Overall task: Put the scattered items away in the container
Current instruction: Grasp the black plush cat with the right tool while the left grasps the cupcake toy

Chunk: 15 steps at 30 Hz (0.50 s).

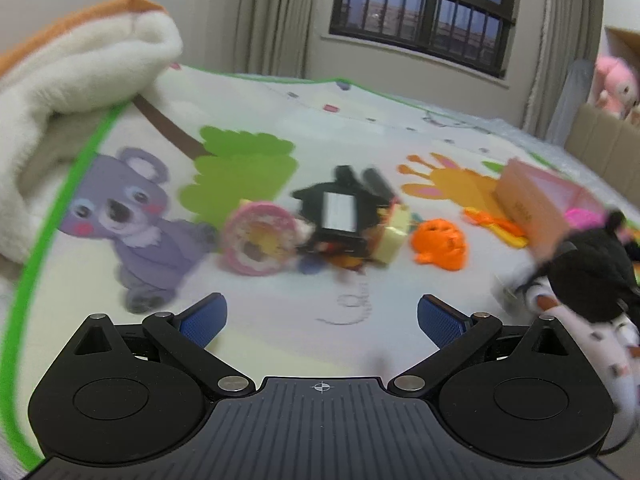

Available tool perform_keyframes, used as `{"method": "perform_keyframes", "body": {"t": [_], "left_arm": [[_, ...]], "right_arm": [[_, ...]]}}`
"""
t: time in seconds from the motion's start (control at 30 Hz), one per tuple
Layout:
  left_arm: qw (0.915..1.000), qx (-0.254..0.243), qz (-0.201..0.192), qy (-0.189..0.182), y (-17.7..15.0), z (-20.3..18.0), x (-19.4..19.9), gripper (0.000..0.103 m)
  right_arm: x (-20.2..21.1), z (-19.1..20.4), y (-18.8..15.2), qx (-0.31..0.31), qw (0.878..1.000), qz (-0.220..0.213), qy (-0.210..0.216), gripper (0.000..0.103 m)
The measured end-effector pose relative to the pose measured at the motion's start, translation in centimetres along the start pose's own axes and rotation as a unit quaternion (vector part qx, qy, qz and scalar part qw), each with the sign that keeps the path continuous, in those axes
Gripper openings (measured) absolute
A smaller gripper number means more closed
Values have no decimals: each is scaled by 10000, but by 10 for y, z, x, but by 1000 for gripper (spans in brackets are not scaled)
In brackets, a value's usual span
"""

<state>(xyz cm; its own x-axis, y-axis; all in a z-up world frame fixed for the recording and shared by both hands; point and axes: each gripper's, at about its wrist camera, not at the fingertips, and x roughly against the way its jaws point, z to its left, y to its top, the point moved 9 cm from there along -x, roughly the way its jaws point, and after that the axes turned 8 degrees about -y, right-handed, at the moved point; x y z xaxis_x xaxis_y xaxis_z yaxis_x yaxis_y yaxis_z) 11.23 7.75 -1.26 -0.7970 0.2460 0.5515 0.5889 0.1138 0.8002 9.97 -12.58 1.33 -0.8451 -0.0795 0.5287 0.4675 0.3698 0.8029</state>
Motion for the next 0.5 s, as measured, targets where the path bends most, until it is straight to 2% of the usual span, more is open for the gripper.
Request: {"method": "perform_keyframes", "body": {"t": [0.07, 0.13, 0.23, 0.3, 0.33, 0.37, 0.43, 0.5], "left_arm": [[9994, 82, 76, -330, -3, -10, -3, 103], [9988, -171, 151, -437, -8, -24, -6, 103], [9969, -691, 271, -268, -19, -43, -10, 103], [9958, -865, 290, -59, -22, -48, -11, 103], [9956, -902, 250, 20, -21, -48, -10, 103], [9957, -909, 163, 115, -18, -46, -8, 103], [9947, -892, -87, 496, -6, -34, -4, 103], [9931, -839, -204, 794, 8, -18, -6, 103]], "right_arm": [[16, -18, -11, -501, 9985, 179, 160, 66], [25, -41, -25, -1087, 9928, 408, 310, 66], [19, -68, -50, -1842, 9789, 746, 482, 66], [7, -80, -71, -2196, 9702, 940, 414, 68], [5, -83, -79, -2234, 9697, 930, 324, 71], [4, -86, -84, -2264, 9704, 806, 240, 80], [6, -91, -90, -2316, 9713, 532, 35, 90], [7, -90, -92, -2239, 9743, 241, -74, 93]]}}
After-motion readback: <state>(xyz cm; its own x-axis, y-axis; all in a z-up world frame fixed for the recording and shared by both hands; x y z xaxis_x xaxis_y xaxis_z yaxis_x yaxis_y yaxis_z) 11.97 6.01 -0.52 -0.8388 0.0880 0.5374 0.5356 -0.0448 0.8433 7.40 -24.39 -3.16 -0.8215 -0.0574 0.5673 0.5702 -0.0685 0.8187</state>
